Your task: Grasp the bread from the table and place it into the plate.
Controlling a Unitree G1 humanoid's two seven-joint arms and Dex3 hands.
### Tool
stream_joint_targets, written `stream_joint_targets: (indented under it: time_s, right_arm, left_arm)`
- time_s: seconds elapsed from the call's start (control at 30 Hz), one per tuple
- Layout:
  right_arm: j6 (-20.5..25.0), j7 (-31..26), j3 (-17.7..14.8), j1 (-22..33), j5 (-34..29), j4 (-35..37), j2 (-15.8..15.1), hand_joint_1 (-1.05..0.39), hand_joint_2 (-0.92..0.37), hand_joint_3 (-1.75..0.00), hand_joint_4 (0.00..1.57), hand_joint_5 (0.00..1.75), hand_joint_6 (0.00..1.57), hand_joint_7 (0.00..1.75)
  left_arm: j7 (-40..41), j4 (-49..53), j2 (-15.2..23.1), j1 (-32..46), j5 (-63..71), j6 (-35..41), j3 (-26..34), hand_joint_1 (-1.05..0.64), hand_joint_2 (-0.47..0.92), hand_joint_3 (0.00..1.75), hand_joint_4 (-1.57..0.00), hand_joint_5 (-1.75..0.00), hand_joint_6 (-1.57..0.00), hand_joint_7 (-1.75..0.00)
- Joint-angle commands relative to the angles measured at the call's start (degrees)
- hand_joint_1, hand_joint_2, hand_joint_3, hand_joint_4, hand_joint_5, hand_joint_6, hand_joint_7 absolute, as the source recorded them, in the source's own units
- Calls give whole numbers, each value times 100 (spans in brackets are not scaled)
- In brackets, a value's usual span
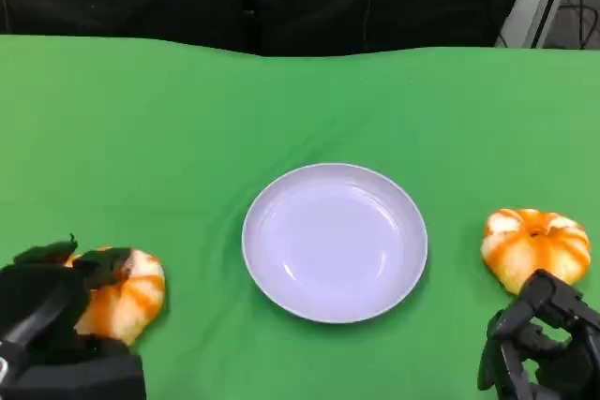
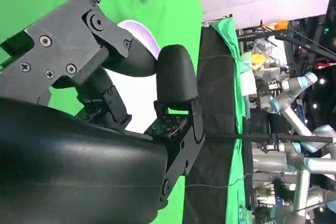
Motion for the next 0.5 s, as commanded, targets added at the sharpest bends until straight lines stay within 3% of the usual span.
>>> stream_joint_targets:
  time_s: [0.03,0.2,0.3,0.37,0.4,0.47,0.5]
  right_arm:
    - [6,-34,-1,22,9,-37,-32,-14,-52,-126,90,175,78,161]
    - [-81,6,-5,2,24,20,-36,-14,-52,-126,90,175,78,161]
    - [-120,-3,-6,-3,-5,42,-29,-15,-52,-126,89,175,78,161]
    - [-111,4,-5,-4,13,44,-27,-15,-52,-126,89,175,78,161]
    - [-105,18,-5,-7,35,48,-28,-15,-52,-126,89,175,78,161]
    - [-98,35,-6,-9,57,52,-26,-15,-52,-126,89,175,78,162]
    - [-97,38,-8,-9,58,52,-25,-15,-52,-126,89,175,78,162]
  left_arm:
    - [101,191,171,-82,-78,103,-197,-89,92,11,-33,-1,-43,-1]
    - [241,347,250,-156,-170,34,-364,-84,92,14,-38,-3,-46,-1]
    - [199,256,290,-142,-279,39,-384,-49,92,18,-64,-7,-64,-5]
    - [140,150,253,-105,-428,91,-340,-41,92,19,-70,-7,-69,-5]
    - [115,92,216,-78,-554,91,-290,-27,92,32,-94,-20,-91,-15]
    - [94,20,192,-46,-717,99,-258,-19,92,40,-91,-71,-109,-23]
    - [96,8,202,-42,-747,105,-272,-18,92,41,-88,-81,-111,-24]
